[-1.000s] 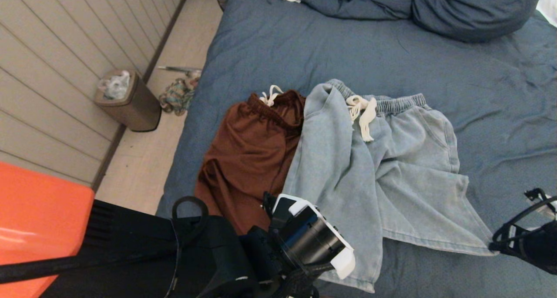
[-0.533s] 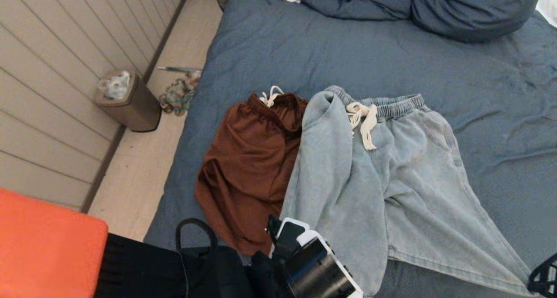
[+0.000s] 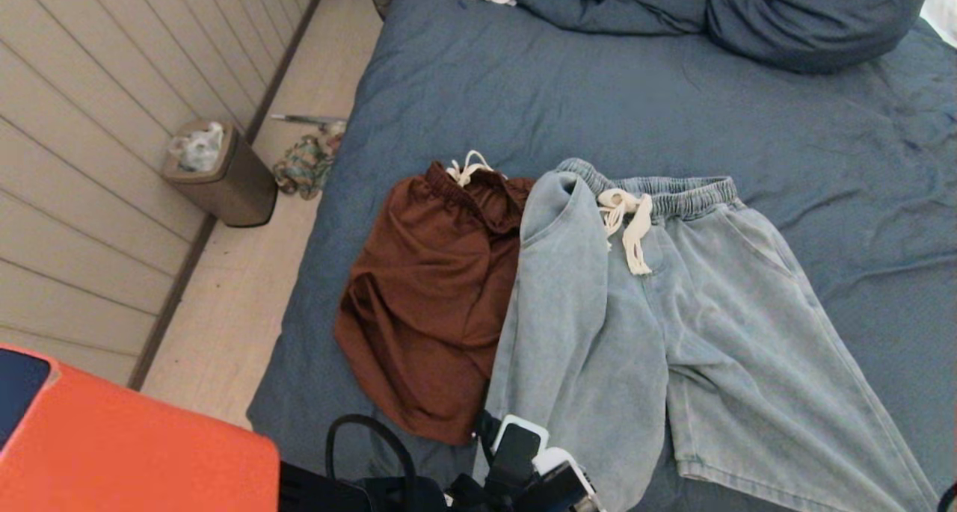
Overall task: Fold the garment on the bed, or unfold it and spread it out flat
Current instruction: Unford the blue shorts
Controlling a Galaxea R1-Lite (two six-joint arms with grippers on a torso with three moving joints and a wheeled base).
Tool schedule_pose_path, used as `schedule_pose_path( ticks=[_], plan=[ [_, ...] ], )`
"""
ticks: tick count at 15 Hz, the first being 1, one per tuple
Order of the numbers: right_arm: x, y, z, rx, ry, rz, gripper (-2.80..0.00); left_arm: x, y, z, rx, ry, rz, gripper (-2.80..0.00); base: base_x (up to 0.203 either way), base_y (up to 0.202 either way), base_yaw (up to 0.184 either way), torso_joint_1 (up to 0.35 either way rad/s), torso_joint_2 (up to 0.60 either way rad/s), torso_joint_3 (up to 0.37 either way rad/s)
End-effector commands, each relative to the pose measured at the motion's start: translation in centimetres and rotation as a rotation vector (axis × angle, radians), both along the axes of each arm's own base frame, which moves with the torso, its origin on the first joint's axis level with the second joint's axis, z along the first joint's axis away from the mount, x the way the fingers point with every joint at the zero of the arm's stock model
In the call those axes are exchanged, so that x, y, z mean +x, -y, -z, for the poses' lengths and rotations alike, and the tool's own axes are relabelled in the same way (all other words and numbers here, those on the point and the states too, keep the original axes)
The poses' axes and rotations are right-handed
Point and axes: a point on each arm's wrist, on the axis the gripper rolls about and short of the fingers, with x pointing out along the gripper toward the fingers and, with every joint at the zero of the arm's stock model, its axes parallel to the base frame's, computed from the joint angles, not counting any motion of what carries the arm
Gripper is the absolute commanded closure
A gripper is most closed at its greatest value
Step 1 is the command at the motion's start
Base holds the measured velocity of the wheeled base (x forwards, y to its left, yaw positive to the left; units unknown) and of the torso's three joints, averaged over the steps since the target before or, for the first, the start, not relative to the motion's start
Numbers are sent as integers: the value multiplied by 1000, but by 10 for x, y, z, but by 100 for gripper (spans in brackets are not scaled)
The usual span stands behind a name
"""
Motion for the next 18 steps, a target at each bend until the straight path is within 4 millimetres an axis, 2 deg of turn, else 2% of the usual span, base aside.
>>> schedule_pose_path(
  ticks=[1, 2, 3, 7, 10, 12, 13, 14, 16, 18],
  plan=[
    [1, 0, 4, 20, -14, -5, 0, 1, 4, 4, -27, 9, -8, 0, 0, 0, 0, 0, 0, 0],
    [0, -1, 4, 17, -13, -13, 0, 1, 3, 5, -33, 12, -8, 0, 0, 0, 0, 0, 0, 0],
    [0, -2, 4, 13, -13, -22, -280, 1, 3, 4, -48, 17, -7, -280, 0, 0, 0, 0, 0, 0],
    [-1, -5, -3, -1, 35, -41, -280, -1, -5, -9, -79, 42, -12, -280, 0, 0, 0, 0, 0, 0],
    [-5, -11, -15, -18, 135, -69, -280, -8, -27, -42, -153, 82, -15, -280, 0, 0, 0, 0, 0, 0],
    [-9, -18, -33, -83, 218, -86, -280, -7, -50, -79, -235, 152, -41, -280, 0, 0, 0, 0, 0, 0],
    [-11, -23, -43, -126, 258, -88, 0, -5, -64, -97, -269, 192, -63, -280, 0, 0, 0, 0, 0, 0],
    [-13, -30, -56, -172, 304, -97, 0, -2, -82, -114, -297, 231, -94, 0, 0, 0, 0, 0, 0, 0],
    [-16, -47, -89, -215, 373, -141, 0, 6, -121, -139, -320, 286, -185, 0, 0, 0, 0, 0, 0, 0],
    [-17, -65, -125, -147, 401, -210, 0, 9, -160, -155, -315, 322, -289, 0, 0, 0, 0, 0, 0, 0]
  ],
)
